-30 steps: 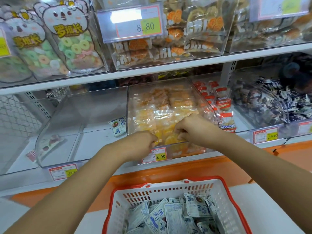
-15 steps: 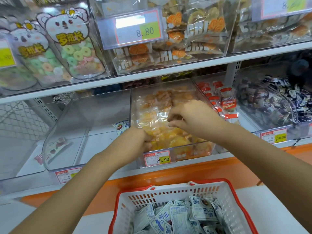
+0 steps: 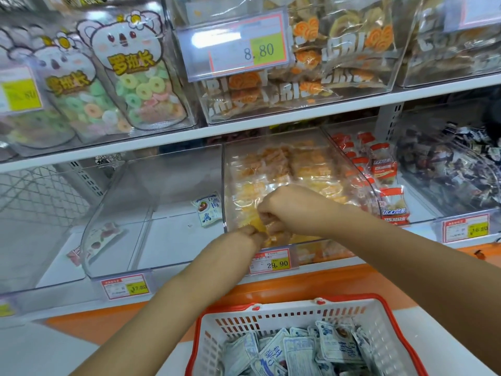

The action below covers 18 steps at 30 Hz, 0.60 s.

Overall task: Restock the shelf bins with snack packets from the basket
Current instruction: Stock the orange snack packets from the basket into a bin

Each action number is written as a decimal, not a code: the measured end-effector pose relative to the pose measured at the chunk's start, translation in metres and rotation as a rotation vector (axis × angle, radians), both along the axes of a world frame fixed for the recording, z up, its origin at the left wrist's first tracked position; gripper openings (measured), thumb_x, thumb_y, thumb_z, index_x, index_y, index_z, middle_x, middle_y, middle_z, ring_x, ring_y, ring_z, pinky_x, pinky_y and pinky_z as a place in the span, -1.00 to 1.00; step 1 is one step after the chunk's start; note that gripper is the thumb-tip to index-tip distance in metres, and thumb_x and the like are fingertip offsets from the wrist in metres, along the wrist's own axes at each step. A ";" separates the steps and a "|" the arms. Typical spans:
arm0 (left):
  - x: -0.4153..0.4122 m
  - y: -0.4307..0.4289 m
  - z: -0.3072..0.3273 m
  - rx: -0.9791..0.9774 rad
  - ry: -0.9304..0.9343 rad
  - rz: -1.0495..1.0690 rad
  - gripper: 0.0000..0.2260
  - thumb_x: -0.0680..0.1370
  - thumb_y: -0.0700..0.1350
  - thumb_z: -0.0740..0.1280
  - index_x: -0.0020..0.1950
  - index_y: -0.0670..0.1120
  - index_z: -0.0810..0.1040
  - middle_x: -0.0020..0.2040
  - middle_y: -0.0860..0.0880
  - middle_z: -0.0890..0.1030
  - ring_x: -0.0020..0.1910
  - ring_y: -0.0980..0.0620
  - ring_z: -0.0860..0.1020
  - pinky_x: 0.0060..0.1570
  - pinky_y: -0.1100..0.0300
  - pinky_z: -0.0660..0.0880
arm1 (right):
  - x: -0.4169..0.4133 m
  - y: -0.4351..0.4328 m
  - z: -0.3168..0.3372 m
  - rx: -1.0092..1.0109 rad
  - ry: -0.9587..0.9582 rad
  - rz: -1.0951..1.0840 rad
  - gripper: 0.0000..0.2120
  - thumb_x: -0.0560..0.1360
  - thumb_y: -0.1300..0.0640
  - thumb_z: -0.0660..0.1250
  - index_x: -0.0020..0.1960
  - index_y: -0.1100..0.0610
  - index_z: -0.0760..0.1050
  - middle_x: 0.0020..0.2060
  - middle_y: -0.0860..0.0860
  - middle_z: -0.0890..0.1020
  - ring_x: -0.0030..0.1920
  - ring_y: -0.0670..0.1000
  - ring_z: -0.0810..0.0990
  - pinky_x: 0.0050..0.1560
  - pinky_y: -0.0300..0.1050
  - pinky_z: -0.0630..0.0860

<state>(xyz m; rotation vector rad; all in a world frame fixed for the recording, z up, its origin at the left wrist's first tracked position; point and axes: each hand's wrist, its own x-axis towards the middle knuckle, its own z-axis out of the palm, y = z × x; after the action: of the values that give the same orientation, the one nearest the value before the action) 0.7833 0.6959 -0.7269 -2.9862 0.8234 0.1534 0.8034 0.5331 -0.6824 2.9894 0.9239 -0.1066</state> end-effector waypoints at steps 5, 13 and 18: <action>-0.027 0.032 0.004 -0.319 -0.460 -0.023 -0.65 0.15 -0.26 0.61 -0.13 -0.01 0.68 -0.26 0.03 0.64 -0.37 0.01 0.62 -0.47 0.23 0.51 | 0.003 0.011 0.005 -0.086 -0.030 -0.014 -0.92 0.48 0.20 0.34 -0.14 0.04 0.58 -0.32 -0.09 0.47 -0.22 0.02 0.47 -0.42 -0.22 0.23; -0.020 0.035 -0.007 -0.465 -0.434 -0.046 -0.87 0.31 -0.13 0.40 -0.20 -0.03 0.71 -0.33 0.04 0.66 -0.38 0.05 0.62 -0.41 0.31 0.51 | 0.000 0.010 0.023 0.184 -0.104 -0.056 -0.80 0.52 -0.05 0.33 0.08 -0.06 0.65 -0.02 -0.12 0.69 0.01 -0.07 0.61 0.05 -0.12 0.52; -0.022 0.035 -0.011 -0.495 -0.450 -0.013 -0.86 0.38 -0.11 0.36 -0.15 -0.04 0.70 -0.30 0.03 0.66 -0.36 0.04 0.62 -0.35 0.27 0.54 | 0.002 0.034 0.018 0.116 -0.150 0.020 -0.78 0.54 -0.06 0.29 0.07 -0.05 0.65 -0.07 -0.08 0.70 -0.02 -0.02 0.61 0.01 -0.07 0.53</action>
<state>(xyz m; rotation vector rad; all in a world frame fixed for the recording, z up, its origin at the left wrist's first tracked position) 0.7616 0.7310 -0.7377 -3.2292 0.9246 -0.8061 0.8056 0.5670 -0.6645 3.0396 0.9750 0.1749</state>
